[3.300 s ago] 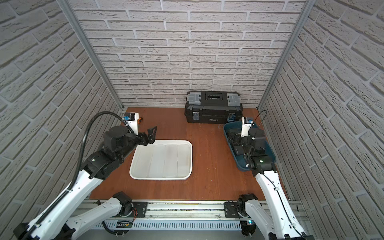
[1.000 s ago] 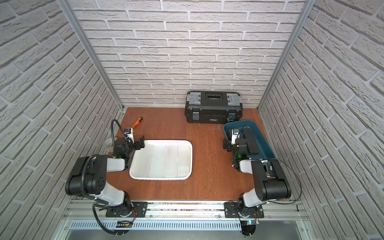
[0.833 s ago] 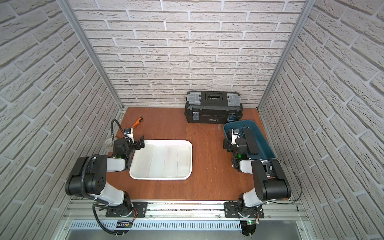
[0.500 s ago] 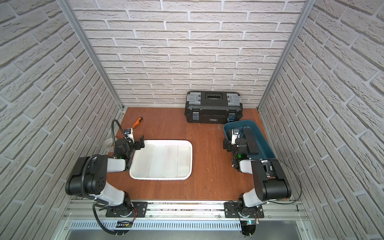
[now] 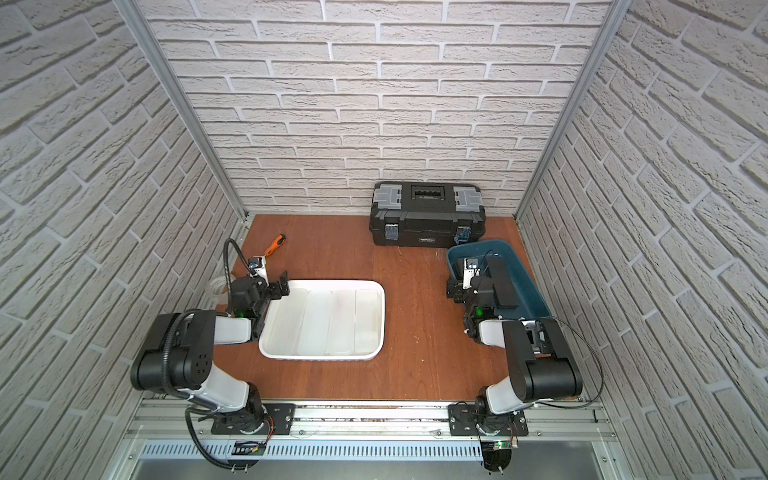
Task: Place the pencil cases by color into the storage box
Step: Reset both arms
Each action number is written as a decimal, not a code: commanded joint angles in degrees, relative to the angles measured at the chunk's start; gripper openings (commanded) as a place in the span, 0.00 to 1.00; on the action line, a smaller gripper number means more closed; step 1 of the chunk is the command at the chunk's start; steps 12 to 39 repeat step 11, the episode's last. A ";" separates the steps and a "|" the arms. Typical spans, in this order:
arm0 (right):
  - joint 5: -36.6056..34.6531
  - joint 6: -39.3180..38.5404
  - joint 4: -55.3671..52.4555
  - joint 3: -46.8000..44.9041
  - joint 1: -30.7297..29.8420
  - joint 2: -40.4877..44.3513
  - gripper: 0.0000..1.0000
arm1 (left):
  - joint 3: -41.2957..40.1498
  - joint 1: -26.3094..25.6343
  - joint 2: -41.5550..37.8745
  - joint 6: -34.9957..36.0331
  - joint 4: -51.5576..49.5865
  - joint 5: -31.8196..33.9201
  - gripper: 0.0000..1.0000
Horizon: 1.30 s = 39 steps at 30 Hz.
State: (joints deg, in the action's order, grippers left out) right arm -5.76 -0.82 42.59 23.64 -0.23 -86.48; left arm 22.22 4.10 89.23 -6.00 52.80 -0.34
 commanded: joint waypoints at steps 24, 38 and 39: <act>0.33 0.42 1.28 0.97 0.23 -0.10 0.99 | -1.12 -0.16 0.77 1.35 1.69 1.03 0.98; 0.33 0.42 1.28 0.97 0.23 -0.10 0.99 | -1.12 -0.16 0.77 1.35 1.69 1.03 0.98; 0.33 0.42 1.28 0.97 0.23 -0.10 0.99 | -1.12 -0.16 0.77 1.35 1.69 1.03 0.98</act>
